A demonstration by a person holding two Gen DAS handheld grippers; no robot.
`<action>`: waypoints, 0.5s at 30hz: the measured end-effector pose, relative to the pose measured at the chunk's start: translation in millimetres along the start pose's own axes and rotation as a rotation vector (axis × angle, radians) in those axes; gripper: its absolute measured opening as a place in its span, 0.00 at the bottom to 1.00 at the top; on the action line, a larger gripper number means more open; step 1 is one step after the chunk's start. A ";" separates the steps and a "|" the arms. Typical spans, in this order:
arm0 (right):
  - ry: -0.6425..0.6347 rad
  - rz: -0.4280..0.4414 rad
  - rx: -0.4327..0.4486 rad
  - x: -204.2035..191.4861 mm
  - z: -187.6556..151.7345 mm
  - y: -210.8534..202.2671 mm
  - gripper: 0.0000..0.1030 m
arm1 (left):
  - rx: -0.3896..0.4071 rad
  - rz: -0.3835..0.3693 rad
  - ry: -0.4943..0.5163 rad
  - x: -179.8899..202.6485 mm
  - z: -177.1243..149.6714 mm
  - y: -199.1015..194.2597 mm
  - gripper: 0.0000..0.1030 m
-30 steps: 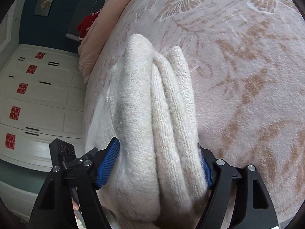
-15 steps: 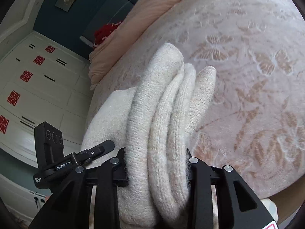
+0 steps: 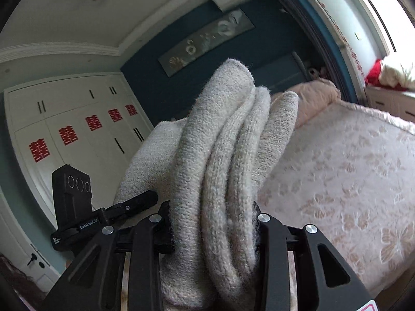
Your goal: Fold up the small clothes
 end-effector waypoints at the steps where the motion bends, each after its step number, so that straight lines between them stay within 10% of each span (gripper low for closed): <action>1: -0.021 0.018 0.017 -12.5 6.1 -2.7 0.32 | 0.043 0.007 0.035 6.3 12.6 -21.5 0.47; 15: -0.196 0.314 0.176 -182.3 46.1 40.3 0.32 | 0.402 0.163 0.200 -33.5 83.4 -208.2 0.51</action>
Point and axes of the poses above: each gripper's, at about its wrist camera, not at the fingertips, and y roughly the way its jaws point, x to its right, z to its top, the point moved 7 cm from there along y, roughly the way its jaws point, and after that the axes turned 1 degree about -x, right-handed, at the moved point
